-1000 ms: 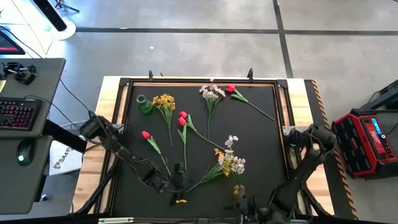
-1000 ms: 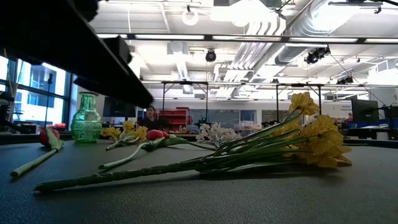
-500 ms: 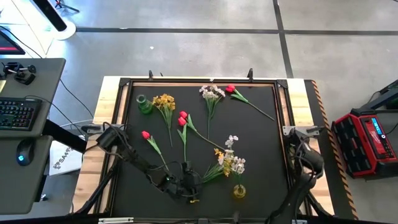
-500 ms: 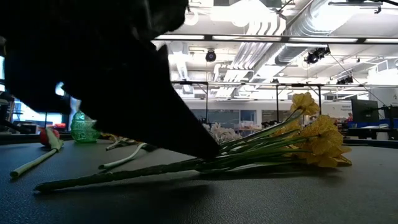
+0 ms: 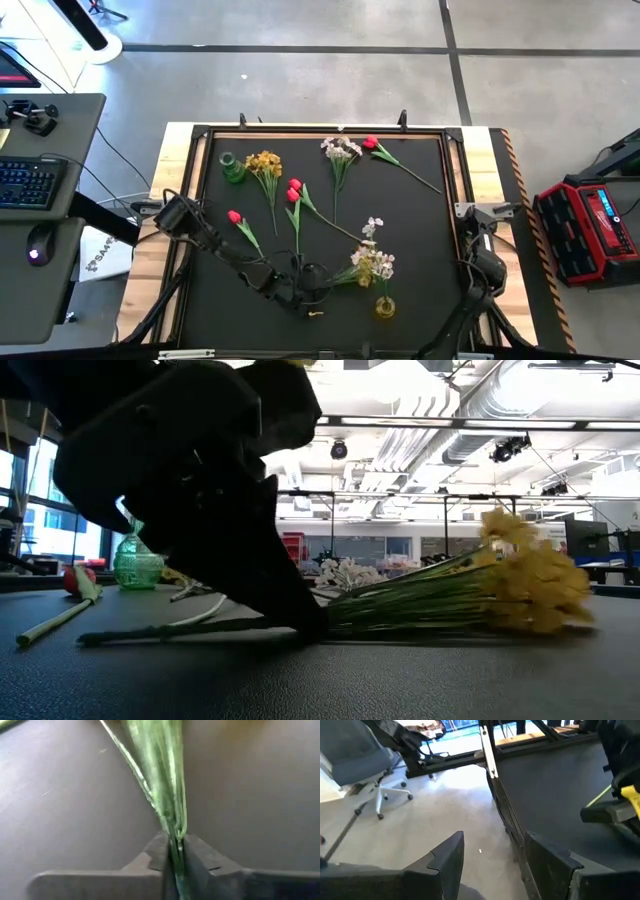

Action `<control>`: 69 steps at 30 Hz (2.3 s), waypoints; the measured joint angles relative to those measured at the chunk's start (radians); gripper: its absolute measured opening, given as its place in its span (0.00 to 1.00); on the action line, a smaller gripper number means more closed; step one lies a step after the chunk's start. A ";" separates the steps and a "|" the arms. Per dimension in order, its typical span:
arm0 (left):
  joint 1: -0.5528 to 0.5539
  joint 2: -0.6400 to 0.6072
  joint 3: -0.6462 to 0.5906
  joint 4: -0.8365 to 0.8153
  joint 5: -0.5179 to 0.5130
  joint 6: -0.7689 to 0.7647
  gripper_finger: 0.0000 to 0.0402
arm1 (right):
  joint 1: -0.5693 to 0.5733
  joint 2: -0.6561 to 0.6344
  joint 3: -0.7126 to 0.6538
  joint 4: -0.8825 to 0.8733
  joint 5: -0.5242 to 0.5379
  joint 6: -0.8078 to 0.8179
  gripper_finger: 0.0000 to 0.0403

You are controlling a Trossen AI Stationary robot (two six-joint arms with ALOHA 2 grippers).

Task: Sort flowers into vase by color
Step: Put the yellow flower into the yellow vase

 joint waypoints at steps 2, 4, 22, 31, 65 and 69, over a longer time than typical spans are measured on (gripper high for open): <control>-0.006 -0.034 -0.001 -0.101 -0.025 -0.020 0.02 | -0.005 0.000 0.000 -0.007 -0.041 0.003 0.48; -0.017 -0.067 -0.006 -0.203 -0.083 -0.048 0.03 | -0.006 0.000 0.000 -0.008 -0.065 0.003 0.48; -0.345 -0.537 -0.518 0.351 -0.497 -0.061 0.01 | -0.160 0.090 -0.002 -0.025 -0.201 0.012 0.48; -0.463 -0.533 -0.564 0.752 -0.602 0.303 0.01 | -0.252 0.072 0.000 0.007 -0.265 -0.037 0.48; -0.486 -0.527 -0.560 1.055 -0.291 0.651 0.02 | -0.320 0.063 0.000 0.846 -0.108 -0.878 0.54; -0.480 -0.516 -0.560 1.058 -0.290 0.647 0.02 | -0.329 0.063 0.000 0.853 -0.117 -0.880 0.46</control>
